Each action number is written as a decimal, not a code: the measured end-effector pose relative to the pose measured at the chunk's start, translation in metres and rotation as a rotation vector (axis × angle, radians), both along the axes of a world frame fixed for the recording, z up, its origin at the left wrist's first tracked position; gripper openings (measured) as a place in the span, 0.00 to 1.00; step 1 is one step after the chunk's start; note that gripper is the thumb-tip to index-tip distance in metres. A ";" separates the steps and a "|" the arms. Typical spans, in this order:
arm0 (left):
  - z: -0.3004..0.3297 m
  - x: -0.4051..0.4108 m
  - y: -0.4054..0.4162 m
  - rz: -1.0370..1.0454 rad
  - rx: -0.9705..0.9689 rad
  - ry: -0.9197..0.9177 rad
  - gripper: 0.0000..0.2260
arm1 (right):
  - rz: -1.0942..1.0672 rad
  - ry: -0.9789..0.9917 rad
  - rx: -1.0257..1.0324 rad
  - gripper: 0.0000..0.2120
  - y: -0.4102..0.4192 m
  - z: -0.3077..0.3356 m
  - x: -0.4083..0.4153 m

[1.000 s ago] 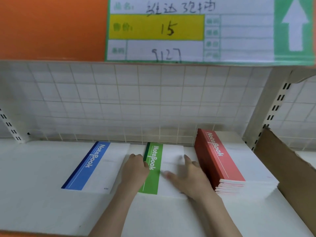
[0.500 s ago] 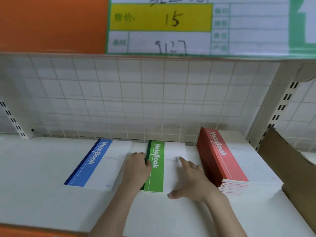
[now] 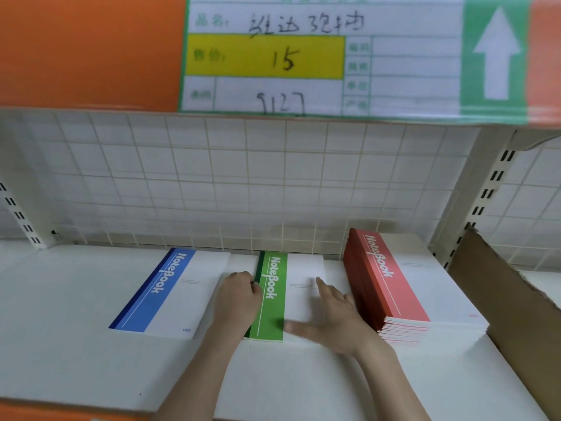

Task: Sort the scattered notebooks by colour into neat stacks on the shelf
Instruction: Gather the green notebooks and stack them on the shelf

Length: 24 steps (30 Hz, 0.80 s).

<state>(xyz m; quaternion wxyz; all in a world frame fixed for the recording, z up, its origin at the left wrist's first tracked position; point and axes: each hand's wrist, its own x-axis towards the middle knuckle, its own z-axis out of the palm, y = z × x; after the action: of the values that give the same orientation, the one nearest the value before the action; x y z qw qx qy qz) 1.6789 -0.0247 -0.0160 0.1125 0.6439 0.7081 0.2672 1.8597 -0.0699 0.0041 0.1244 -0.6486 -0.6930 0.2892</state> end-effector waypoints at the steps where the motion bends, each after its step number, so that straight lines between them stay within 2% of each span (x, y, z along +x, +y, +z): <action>1: 0.001 0.000 0.000 0.004 0.001 0.001 0.11 | -0.027 0.014 0.031 0.51 0.000 -0.001 0.000; 5: 0.011 -0.004 -0.001 -0.005 0.011 0.020 0.11 | -0.112 0.000 0.218 0.36 -0.005 -0.004 -0.001; 11: 0.026 -0.009 -0.025 -0.004 0.044 0.011 0.13 | -0.014 0.044 0.362 0.25 -0.021 0.004 -0.008; 17: 0.022 -0.030 -0.072 0.024 0.051 -0.016 0.13 | 0.073 0.050 0.436 0.21 -0.043 0.011 -0.023; 24: 0.016 -0.066 -0.131 0.059 0.098 -0.012 0.13 | 0.230 0.076 0.385 0.21 -0.065 0.014 -0.066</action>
<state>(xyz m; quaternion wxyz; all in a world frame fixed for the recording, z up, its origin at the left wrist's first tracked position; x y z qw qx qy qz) 1.6128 -0.1555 0.0001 0.0772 0.6260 0.7121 0.3084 1.7939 -0.1345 0.0178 0.2383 -0.5183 -0.7995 0.1881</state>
